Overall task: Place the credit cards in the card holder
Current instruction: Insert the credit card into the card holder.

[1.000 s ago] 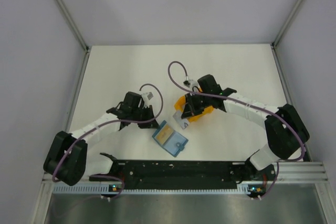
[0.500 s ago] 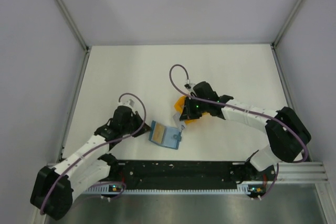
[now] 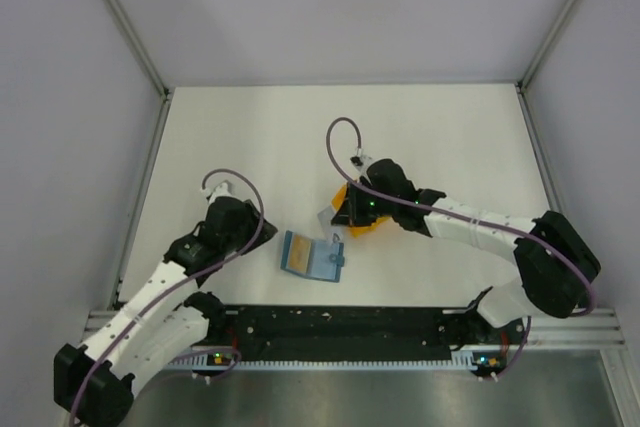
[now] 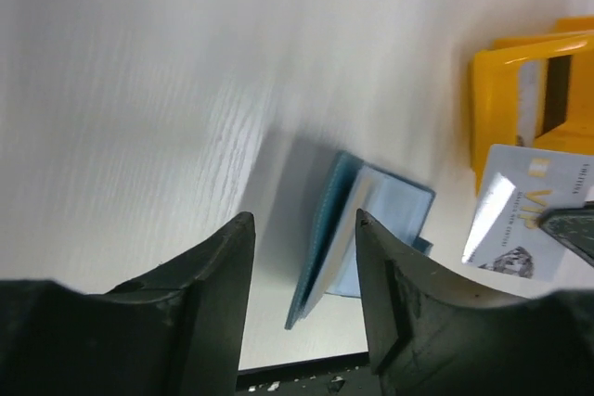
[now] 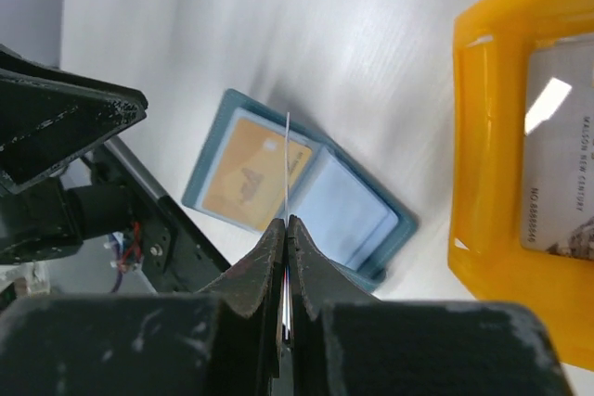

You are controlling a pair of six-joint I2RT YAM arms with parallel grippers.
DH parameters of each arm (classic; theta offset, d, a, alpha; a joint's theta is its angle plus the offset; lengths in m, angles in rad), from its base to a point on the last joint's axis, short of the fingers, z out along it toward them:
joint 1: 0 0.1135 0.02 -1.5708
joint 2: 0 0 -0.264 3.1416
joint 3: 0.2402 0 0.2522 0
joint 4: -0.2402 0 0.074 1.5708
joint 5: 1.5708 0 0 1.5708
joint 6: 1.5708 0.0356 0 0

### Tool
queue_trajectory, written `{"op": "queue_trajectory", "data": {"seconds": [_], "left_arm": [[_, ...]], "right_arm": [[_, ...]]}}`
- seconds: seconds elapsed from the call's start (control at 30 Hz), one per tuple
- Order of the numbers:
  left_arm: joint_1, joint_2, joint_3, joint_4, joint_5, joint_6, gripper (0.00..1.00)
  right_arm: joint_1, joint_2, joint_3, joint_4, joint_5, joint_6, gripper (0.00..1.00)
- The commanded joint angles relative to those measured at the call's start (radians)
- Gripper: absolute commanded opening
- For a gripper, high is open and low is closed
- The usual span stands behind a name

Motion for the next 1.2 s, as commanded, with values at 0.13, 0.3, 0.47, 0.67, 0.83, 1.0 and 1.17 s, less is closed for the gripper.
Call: {"op": "queue_trajectory", "data": {"seconds": [0.13, 0.3, 0.47, 0.67, 0.83, 1.0, 1.17], "left_arm": [[-0.001, -0.110, 0.014, 0.329, 0.310, 0.110, 0.58], [-0.004, -0.041, -0.148, 0.778, 0.560, -0.080, 0.58], [-0.006, -0.025, -0.179, 0.891, 0.593, -0.099, 0.58], [-0.003, 0.008, -0.224, 1.142, 0.633, -0.194, 0.56], [-0.003, -0.011, -0.236, 1.153, 0.623, -0.194, 0.56], [-0.001, -0.071, -0.279, 1.146, 0.548, -0.206, 0.55], [0.005, -0.062, -0.276, 1.187, 0.553, -0.210, 0.57]], "right_arm": [[0.008, -0.128, -0.092, 0.308, -0.046, 0.168, 0.00], [0.010, -0.222, -0.149, 0.405, -0.029, 0.220, 0.00], [0.008, -0.271, -0.164, 0.449, -0.052, 0.254, 0.00], [0.001, -0.274, -0.179, 0.482, -0.080, 0.289, 0.00], [-0.033, -0.303, -0.210, 0.512, -0.086, 0.318, 0.00], [-0.099, -0.383, -0.222, 0.480, -0.101, 0.311, 0.00], [-0.108, -0.403, -0.233, 0.459, -0.111, 0.307, 0.00]]}}
